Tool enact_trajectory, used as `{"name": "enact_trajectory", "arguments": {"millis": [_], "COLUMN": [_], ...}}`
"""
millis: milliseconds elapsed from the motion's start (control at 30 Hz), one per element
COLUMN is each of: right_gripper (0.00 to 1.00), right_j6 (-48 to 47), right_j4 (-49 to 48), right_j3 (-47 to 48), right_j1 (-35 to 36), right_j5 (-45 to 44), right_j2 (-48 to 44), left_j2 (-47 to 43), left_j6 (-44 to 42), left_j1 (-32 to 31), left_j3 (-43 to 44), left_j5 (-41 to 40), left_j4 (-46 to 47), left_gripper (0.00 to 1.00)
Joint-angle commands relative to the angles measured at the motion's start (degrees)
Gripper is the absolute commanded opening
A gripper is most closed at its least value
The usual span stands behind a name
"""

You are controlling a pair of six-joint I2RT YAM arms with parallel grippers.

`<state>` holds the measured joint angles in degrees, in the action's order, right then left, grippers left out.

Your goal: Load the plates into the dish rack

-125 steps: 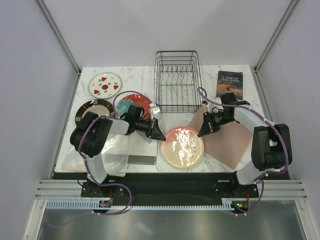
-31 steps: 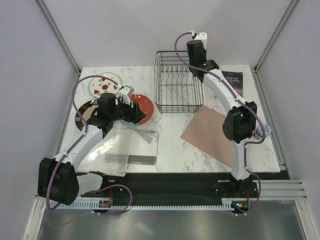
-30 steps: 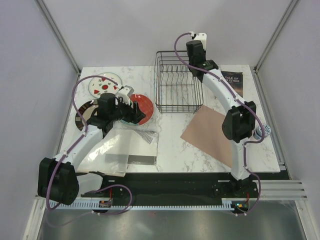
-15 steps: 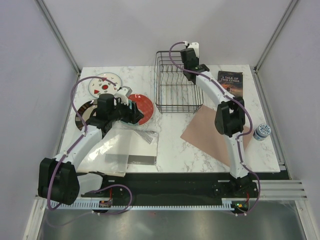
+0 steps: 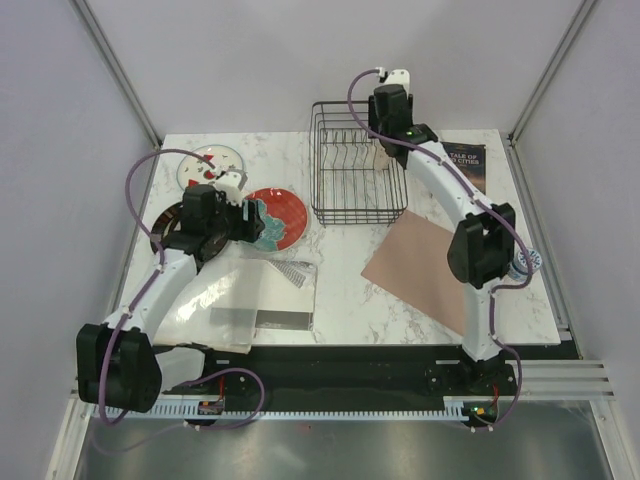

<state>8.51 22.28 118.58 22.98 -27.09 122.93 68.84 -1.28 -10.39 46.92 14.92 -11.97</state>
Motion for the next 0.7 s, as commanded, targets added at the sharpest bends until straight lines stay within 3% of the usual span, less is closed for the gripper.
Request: {"name": "enact_trajectory", "arguments": {"millis": [0, 100, 200, 267, 367, 667], "right_gripper": [0.62, 0.62, 0.66, 0.71, 0.73, 0.75], "right_j6": [0.9, 2.2, 3.0, 2.0, 2.8, 1.3], "right_j4": [-0.8, 0.2, 1.9, 2.4, 2.6, 3.5], "right_j3": [-4.5, -8.5, -11.7, -14.6, -18.5, -26.7], "right_j1": [0.0, 0.0, 0.1, 0.0, 0.0, -0.4], "right_j5": [3.7, 10.7, 22.3, 34.6, 44.1, 45.8], "right_j2": [-11.5, -14.7, -16.1, -16.8, -18.1, -24.5], "left_j2": [-0.3, 5.0, 10.8, 13.8, 20.2, 34.2], "left_j6": [-2.6, -2.9, -4.8, -6.3, -8.6, -11.8], "left_j1": [6.2, 8.5, 9.9, 10.1, 10.2, 14.9], "left_j3": [4.0, 6.4, 8.6, 9.9, 14.4, 27.3], "left_j5": [-6.8, -7.2, -2.0, 2.1, 4.9, 7.8], "left_j4": [0.2, -2.9, -1.8, 0.5, 1.3, 1.2], "left_gripper": [0.79, 0.78, 0.74, 0.71, 0.68, 0.65]}}
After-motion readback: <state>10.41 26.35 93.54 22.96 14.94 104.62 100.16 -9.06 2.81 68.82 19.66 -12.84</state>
